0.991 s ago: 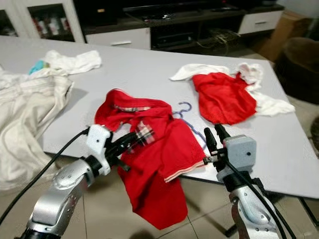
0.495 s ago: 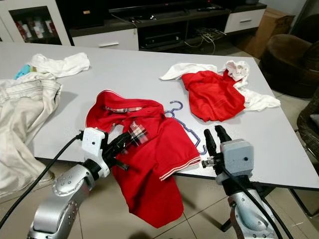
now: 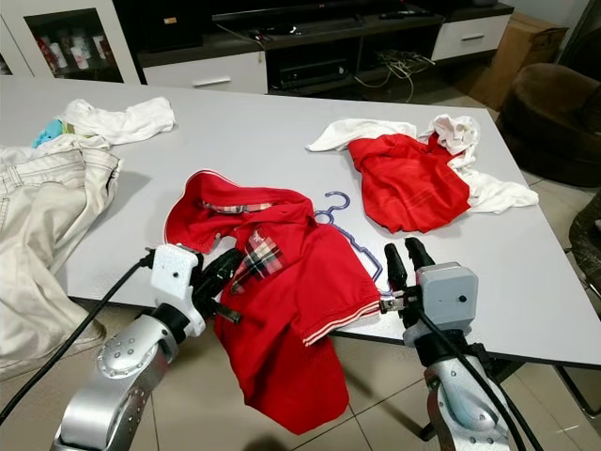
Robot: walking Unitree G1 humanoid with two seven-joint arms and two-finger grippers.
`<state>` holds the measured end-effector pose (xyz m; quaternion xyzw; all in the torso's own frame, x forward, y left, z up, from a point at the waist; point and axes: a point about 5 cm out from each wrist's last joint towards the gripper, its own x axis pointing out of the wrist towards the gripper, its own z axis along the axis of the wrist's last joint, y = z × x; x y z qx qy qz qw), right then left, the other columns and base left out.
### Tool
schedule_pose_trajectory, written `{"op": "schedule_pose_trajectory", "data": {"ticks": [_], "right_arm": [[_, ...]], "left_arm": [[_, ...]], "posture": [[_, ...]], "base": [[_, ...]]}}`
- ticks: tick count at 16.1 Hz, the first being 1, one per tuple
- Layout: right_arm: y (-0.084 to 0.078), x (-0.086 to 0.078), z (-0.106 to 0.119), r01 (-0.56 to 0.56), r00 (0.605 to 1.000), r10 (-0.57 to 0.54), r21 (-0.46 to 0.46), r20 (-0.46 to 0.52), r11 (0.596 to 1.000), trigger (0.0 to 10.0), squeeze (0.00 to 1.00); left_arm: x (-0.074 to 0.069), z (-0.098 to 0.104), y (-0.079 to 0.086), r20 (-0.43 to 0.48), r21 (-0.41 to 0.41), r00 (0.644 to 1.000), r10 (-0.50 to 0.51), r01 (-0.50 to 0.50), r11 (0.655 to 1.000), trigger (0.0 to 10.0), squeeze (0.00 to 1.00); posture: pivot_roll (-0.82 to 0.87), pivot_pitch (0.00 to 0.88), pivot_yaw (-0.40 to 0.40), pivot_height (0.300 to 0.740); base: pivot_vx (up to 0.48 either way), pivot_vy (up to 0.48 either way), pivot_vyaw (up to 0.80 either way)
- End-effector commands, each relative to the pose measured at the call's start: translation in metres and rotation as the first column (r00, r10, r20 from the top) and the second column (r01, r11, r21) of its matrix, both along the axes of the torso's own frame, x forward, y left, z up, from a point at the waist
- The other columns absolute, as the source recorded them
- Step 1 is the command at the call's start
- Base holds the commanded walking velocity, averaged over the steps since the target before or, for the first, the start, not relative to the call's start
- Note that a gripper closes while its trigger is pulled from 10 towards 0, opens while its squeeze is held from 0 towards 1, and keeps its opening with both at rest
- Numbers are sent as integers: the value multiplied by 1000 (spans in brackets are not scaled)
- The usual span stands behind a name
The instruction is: Hang hanger
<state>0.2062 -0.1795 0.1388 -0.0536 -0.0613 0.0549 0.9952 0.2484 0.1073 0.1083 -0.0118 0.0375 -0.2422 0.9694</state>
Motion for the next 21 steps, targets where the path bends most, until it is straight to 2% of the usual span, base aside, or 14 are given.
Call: {"op": "schedule_pose_trajectory", "data": {"ticks": [1, 5, 6, 9, 13, 17, 21], "right_arm": [[-2, 2, 4, 2, 1000, -2, 6, 21, 1000, 10000, 0], [2, 6, 7, -17, 999, 18, -20, 33, 1000, 10000, 0], [3, 7, 7, -26, 999, 26, -17, 30, 1000, 10000, 0], [5, 10, 6, -70, 997, 70, -30, 14, 997, 10000, 0], [-1, 16, 9, -60, 998, 61, -35, 24, 998, 10000, 0], [5, 22, 8, -64, 997, 65, -15, 34, 998, 10000, 0], [1, 29, 9, -40, 998, 40, -9, 38, 999, 10000, 0]], "left_arm": [[1, 4, -2, 23, 7, 1000, -1, 1, 1000, 10000, 0], [9, 8, -6, 43, -3, 999, 22, -21, 1000, 10000, 0], [10, 10, -7, 49, -8, 998, 26, -25, 1000, 10000, 0], [11, 6, -6, 51, -7, 997, 54, -54, 999, 10000, 0], [15, 9, -11, 70, -13, 996, 54, -53, 998, 10000, 0], [22, 11, -12, 86, -4, 995, 44, -44, 999, 10000, 0], [26, 13, -18, 96, -3, 995, 19, -19, 1000, 10000, 0]], "posture": [[-113, 0, 48, 740], [-107, 0, 39, 740], [-92, 0, 12, 740], [-83, 0, -1, 740], [-84, 0, 0, 740], [-96, 0, 14, 740], [-114, 0, 27, 740]], "base": [[0, 0, 0], [0, 0, 0], [0, 0, 506], [0, 0, 800], [0, 0, 636], [0, 0, 506], [0, 0, 0]]}}
